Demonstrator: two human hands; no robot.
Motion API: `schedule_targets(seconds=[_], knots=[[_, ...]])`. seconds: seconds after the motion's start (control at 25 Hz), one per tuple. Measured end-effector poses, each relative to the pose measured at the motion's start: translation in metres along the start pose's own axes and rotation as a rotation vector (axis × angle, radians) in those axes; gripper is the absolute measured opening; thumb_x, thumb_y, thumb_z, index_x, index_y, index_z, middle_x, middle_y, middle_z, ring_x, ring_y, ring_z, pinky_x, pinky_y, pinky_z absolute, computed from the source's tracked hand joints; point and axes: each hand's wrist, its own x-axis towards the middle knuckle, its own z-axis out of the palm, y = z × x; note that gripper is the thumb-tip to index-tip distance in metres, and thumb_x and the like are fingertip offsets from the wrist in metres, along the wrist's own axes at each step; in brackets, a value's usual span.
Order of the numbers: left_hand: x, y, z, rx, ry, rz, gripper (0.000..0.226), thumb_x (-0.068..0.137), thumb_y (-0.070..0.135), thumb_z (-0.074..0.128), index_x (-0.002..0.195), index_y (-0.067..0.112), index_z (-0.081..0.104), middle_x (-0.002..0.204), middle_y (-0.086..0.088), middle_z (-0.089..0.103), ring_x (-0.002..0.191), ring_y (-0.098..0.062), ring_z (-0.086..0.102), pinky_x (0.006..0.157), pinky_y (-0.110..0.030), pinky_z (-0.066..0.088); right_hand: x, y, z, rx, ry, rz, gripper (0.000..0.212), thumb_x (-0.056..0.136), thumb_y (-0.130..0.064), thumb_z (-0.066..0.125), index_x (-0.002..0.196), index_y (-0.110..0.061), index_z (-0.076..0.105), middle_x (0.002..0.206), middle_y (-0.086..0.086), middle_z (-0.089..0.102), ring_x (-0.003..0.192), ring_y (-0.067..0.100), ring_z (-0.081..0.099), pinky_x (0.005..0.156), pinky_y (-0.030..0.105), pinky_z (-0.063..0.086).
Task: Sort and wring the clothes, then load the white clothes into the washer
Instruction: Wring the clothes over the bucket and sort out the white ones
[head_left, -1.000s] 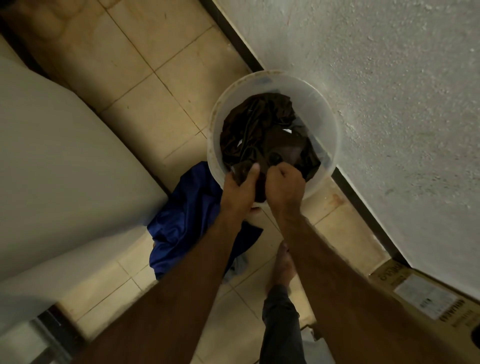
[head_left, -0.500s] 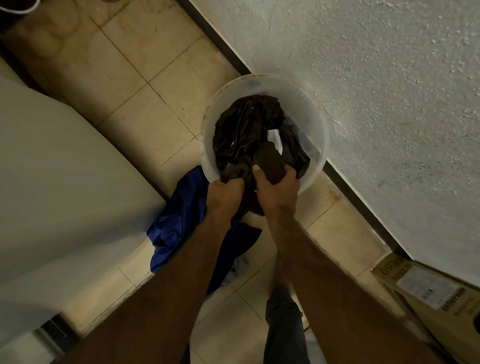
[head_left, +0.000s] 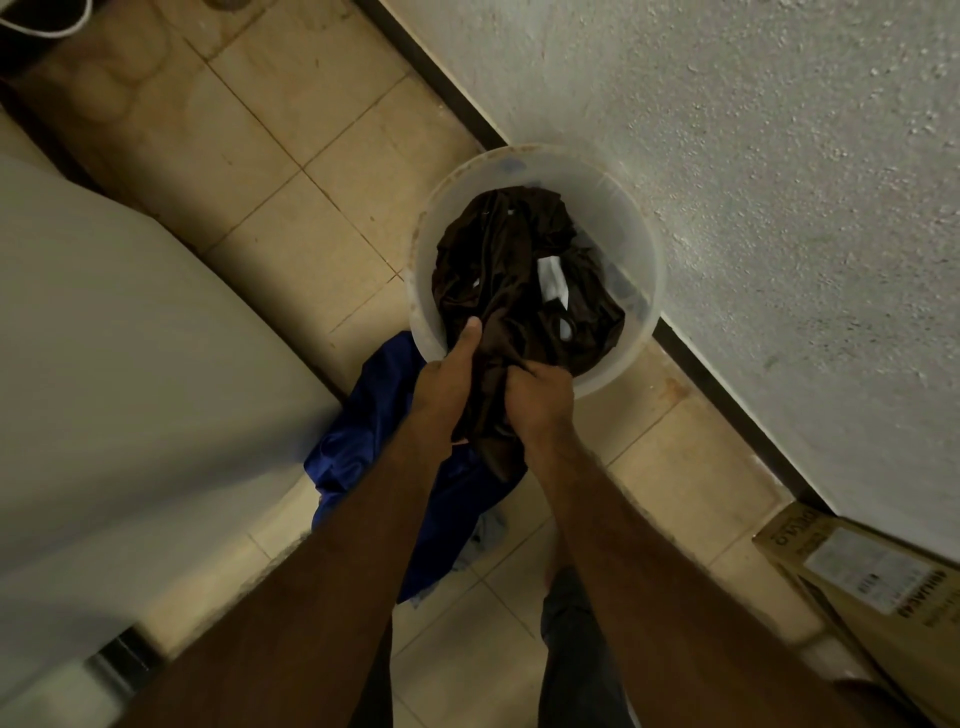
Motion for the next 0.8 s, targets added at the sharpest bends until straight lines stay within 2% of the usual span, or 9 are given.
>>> schedule_targets(seconds=[0.08, 0.2, 0.24, 0.32, 0.44, 0.52, 0.6, 0.68, 0.8], knots=[[0.0, 0.002, -0.002, 0.016, -0.034, -0.022, 0.11, 0.042, 0.076, 0.086, 0.131, 0.016, 0.062, 0.12, -0.01, 0.071, 0.106, -0.031, 0.07, 0.096, -0.048, 0.056, -0.008, 0.002, -0.001, 0.007, -0.086, 0.042, 0.016, 0.097, -0.016, 0.058, 0.093, -0.012, 0.073, 0.095, 0.009, 0.072, 0.088, 0.025, 0.069, 0.079, 0.035, 0.06], [-0.008, 0.006, -0.007, 0.132, -0.069, -0.027, 0.069, 0.063, 0.043, 0.09, 0.119, 0.009, 0.068, 0.108, -0.012, 0.075, 0.096, -0.03, 0.072, 0.086, -0.043, 0.06, -0.009, 0.008, -0.003, -0.053, -0.173, 0.091, 0.019, 0.097, -0.01, 0.056, 0.087, -0.001, 0.07, 0.089, 0.021, 0.07, 0.08, 0.027, 0.065, 0.069, 0.034, 0.055], [-0.011, 0.005, -0.007, 0.172, -0.022, -0.014, 0.05, 0.072, 0.03, 0.085, 0.113, 0.006, 0.068, 0.104, -0.014, 0.074, 0.091, -0.03, 0.072, 0.08, -0.04, 0.061, -0.011, 0.008, -0.003, -0.043, -0.175, 0.074, 0.023, 0.095, -0.016, 0.059, 0.089, 0.003, 0.071, 0.093, 0.025, 0.07, 0.083, 0.03, 0.065, 0.073, 0.039, 0.054], [-0.016, 0.001, -0.007, 0.197, 0.042, 0.013, 0.025, 0.08, 0.018, 0.076, 0.101, 0.006, 0.067, 0.098, -0.014, 0.072, 0.086, -0.029, 0.071, 0.073, -0.035, 0.061, -0.017, 0.01, 0.001, 0.028, -0.119, 0.037, 0.037, 0.085, -0.046, 0.064, 0.083, -0.01, 0.076, 0.092, 0.016, 0.075, 0.089, 0.028, 0.071, 0.081, 0.044, 0.057], [-0.023, -0.005, -0.006, 0.255, 0.06, 0.084, 0.016, 0.083, 0.013, 0.066, 0.097, 0.008, 0.068, 0.095, -0.014, 0.072, 0.086, -0.029, 0.07, 0.076, -0.038, 0.061, -0.019, 0.012, 0.003, -0.025, 0.068, 0.066, 0.061, 0.087, -0.076, 0.046, 0.065, -0.022, 0.065, 0.075, 0.003, 0.07, 0.077, 0.021, 0.068, 0.078, 0.038, 0.057], [-0.027, -0.009, -0.008, 0.351, 0.034, 0.165, 0.014, 0.081, 0.006, 0.06, 0.092, 0.004, 0.069, 0.089, -0.016, 0.071, 0.081, -0.031, 0.068, 0.078, -0.043, 0.059, -0.013, 0.012, 0.001, 0.027, 0.128, 0.184, 0.055, 0.088, -0.074, 0.049, 0.074, -0.023, 0.064, 0.081, 0.001, 0.067, 0.077, 0.019, 0.065, 0.084, 0.038, 0.057], [-0.031, -0.014, -0.009, 0.445, -0.032, 0.229, 0.017, 0.077, 0.004, 0.06, 0.091, 0.001, 0.069, 0.084, -0.018, 0.071, 0.078, -0.033, 0.068, 0.076, -0.044, 0.06, -0.008, 0.01, -0.003, 0.147, 0.062, 0.305, 0.055, 0.084, -0.07, 0.062, 0.101, -0.018, 0.069, 0.101, 0.005, 0.071, 0.091, 0.024, 0.068, 0.09, 0.04, 0.057], [-0.036, -0.021, -0.009, 0.478, -0.116, 0.252, 0.012, 0.081, 0.008, 0.063, 0.09, 0.006, 0.071, 0.083, -0.013, 0.074, 0.079, -0.03, 0.071, 0.077, -0.041, 0.06, -0.004, 0.001, -0.001, 0.251, 0.017, 0.354, 0.075, 0.074, -0.067, 0.074, 0.123, -0.012, 0.066, 0.115, 0.008, 0.07, 0.101, 0.028, 0.068, 0.094, 0.042, 0.057], [-0.033, -0.028, -0.011, 0.467, -0.2, 0.217, 0.023, 0.092, 0.028, 0.062, 0.1, 0.009, 0.073, 0.095, -0.012, 0.076, 0.091, -0.029, 0.073, 0.087, -0.039, 0.059, 0.008, -0.002, 0.007, 0.314, -0.031, 0.416, 0.098, 0.041, -0.06, 0.088, 0.123, -0.011, 0.069, 0.113, 0.012, 0.073, 0.099, 0.033, 0.072, 0.09, 0.05, 0.059]])
